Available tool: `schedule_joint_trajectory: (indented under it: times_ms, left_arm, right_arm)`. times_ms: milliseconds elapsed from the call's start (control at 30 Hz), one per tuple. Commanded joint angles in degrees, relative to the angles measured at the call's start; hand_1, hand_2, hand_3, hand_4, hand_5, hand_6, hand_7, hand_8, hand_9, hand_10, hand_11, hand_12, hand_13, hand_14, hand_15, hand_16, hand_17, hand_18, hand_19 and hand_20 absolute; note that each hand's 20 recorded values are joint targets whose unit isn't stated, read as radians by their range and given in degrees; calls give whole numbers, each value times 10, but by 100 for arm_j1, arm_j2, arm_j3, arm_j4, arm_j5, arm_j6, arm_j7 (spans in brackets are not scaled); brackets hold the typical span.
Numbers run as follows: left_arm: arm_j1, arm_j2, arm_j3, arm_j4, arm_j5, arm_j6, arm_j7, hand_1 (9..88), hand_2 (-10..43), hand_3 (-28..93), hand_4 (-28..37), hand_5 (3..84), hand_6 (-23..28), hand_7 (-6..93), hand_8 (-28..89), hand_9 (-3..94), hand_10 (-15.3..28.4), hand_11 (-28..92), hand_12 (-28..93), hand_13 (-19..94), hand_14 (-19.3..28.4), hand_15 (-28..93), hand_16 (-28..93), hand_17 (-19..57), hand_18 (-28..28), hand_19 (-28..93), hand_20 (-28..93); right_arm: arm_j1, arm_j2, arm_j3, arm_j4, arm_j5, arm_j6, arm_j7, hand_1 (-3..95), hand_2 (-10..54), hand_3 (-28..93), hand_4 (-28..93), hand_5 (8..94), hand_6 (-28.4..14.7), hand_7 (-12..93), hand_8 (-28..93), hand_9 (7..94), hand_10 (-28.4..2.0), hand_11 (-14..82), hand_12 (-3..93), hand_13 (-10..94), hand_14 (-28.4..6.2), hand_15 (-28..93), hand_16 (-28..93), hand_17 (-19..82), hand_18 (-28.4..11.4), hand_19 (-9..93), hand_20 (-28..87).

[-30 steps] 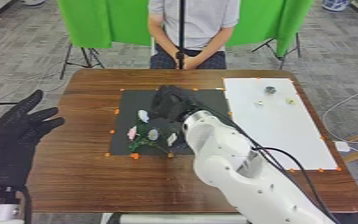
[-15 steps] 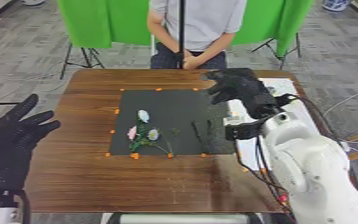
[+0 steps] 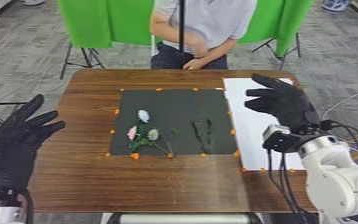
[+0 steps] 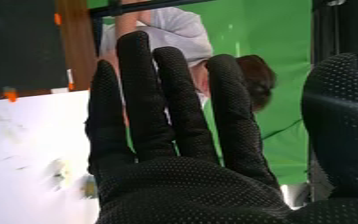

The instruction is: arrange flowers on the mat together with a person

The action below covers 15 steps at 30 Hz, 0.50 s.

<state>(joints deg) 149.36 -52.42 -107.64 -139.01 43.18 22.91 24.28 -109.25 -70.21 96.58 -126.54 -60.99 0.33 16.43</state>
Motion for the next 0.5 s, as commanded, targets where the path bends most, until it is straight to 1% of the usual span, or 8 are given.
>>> schedule_joint_trajectory:
  times_ms: [33, 67, 133, 167, 200, 333, 400, 500]
  left_arm:
    - [-44, 22, 114, 41, 40, -12, -45, 144, 67, 769, -283, 333, 50, 147, -110, 351, 189, 229, 107, 259, 284, 550, -98, -87, 241, 497, 160]
    - [-25, 34, 132, 36, 19, 5, 0, 147, 67, 768, -283, 333, 50, 146, -110, 351, 189, 229, 108, 259, 284, 551, -98, -87, 241, 498, 159]
    - [-61, 30, 160, 39, 44, 15, -43, 147, 67, 768, -283, 333, 50, 146, -110, 351, 190, 231, 109, 259, 284, 553, -97, -87, 241, 499, 158]
    - [-33, 61, 188, 30, 4, 72, 11, 148, 66, 768, -283, 333, 50, 146, -110, 351, 190, 232, 109, 259, 284, 553, -97, -87, 241, 499, 157]
    - [-45, 74, 189, 34, -17, 64, 17, 149, 67, 767, -283, 332, 50, 146, -110, 351, 190, 233, 109, 260, 284, 553, -97, -87, 241, 499, 157]
    - [-52, 121, 195, -1, -7, 84, 10, 150, 67, 767, -283, 332, 51, 147, -110, 351, 191, 236, 110, 260, 284, 555, -98, -87, 241, 501, 156]
    - [-94, 110, 191, -17, 52, 32, -14, 151, 67, 767, -283, 332, 50, 146, -110, 352, 192, 237, 110, 260, 284, 556, -99, -87, 241, 501, 155]
    - [-132, 88, 194, -50, 95, 34, -28, 152, 67, 766, -283, 332, 51, 147, -109, 352, 192, 237, 110, 260, 284, 556, -99, -87, 241, 502, 154]
  right_arm:
    - [-126, -66, 5, 49, -5, -83, -207, 260, 1, 731, -246, 518, -17, 117, -106, 530, -189, 162, 150, 454, -193, 495, 93, 120, -234, 593, 117]
    - [-113, -78, 11, 47, 13, -90, -189, 260, 1, 731, -246, 518, -17, 117, -106, 530, -189, 161, 150, 454, -192, 495, 94, 120, -234, 592, 119]
    - [-84, -83, 10, 63, -22, -100, -194, 260, 2, 732, -246, 517, -17, 118, -107, 530, -189, 161, 151, 454, -193, 495, 96, 120, -234, 591, 122]
    - [-67, -77, -2, 74, -70, -107, -199, 259, 2, 732, -247, 517, -17, 118, -107, 530, -188, 161, 151, 454, -193, 494, 97, 119, -234, 590, 124]
    - [-63, -58, -17, 76, -81, -93, -215, 259, 2, 733, -247, 517, -17, 118, -107, 530, -188, 161, 151, 454, -193, 494, 98, 119, -235, 589, 126]
    - [-2, -60, -33, 117, -6, -114, -163, 256, 5, 736, -247, 516, -16, 119, -107, 530, -187, 163, 152, 455, -193, 495, 100, 118, -235, 586, 133]
    - [-7, -22, -61, 113, 18, -14, -181, 256, 6, 736, -247, 516, -16, 119, -107, 530, -188, 163, 152, 455, -193, 496, 101, 118, -235, 585, 135]
    - [15, -27, -65, 157, 25, -68, -138, 254, 7, 738, -246, 517, -16, 119, -107, 532, -188, 164, 153, 457, -192, 499, 102, 118, -235, 584, 138]
